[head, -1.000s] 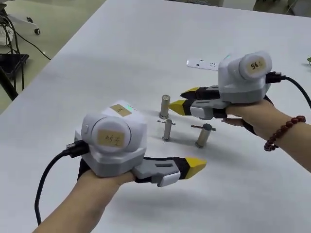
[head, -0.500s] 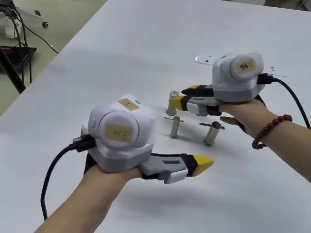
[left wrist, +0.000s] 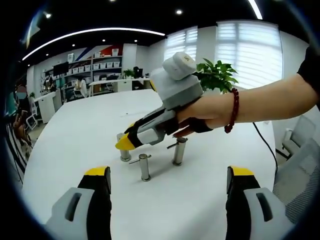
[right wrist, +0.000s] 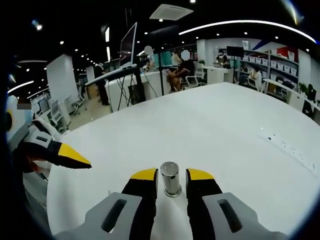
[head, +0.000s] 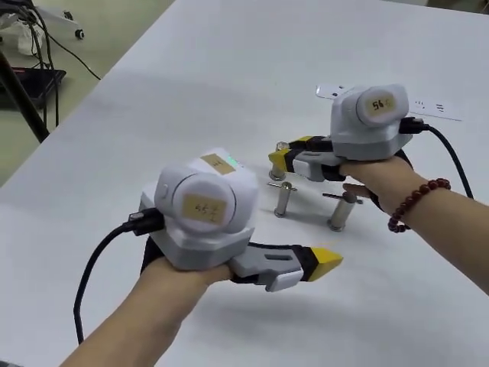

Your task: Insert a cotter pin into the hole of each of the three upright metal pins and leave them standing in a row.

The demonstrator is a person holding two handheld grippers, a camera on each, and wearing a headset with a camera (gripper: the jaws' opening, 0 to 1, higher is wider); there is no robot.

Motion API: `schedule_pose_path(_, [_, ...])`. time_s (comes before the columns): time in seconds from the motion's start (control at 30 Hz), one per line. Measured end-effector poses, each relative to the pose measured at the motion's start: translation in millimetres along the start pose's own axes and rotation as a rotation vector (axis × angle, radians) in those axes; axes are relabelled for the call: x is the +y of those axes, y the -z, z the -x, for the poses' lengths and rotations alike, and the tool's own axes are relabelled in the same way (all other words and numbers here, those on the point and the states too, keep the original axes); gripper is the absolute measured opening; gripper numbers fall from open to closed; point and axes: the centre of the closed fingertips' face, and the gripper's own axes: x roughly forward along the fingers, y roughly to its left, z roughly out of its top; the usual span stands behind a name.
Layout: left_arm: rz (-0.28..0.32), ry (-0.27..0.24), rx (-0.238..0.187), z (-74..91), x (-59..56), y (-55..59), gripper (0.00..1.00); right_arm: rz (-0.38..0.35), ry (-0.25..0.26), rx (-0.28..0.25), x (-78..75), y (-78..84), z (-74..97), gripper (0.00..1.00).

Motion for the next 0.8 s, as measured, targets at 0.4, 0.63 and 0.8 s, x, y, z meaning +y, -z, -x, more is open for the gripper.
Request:
schedule_pose_path(0.4, [0.007, -0.008, 0.002, 0.5, 2.6, 0.7, 0.92, -0.001, -0.003, -0.007, -1.3, -0.4, -6.3, 0.10])
schedule_pose_path(0.63, [0.006, 0.003, 0.007, 0.1, -0.4, 1.4, 0.92, 0.053, 0.010, 0.006, -0.4, -0.4, -4.5, 0.08])
schedule_pose_path(0.8, [0.003, 0.000, 0.013, 0.4, -0.3, 2.4, 0.92, 0.062, 0.019, 0.018, -3.0, -0.6, -5.3, 0.08])
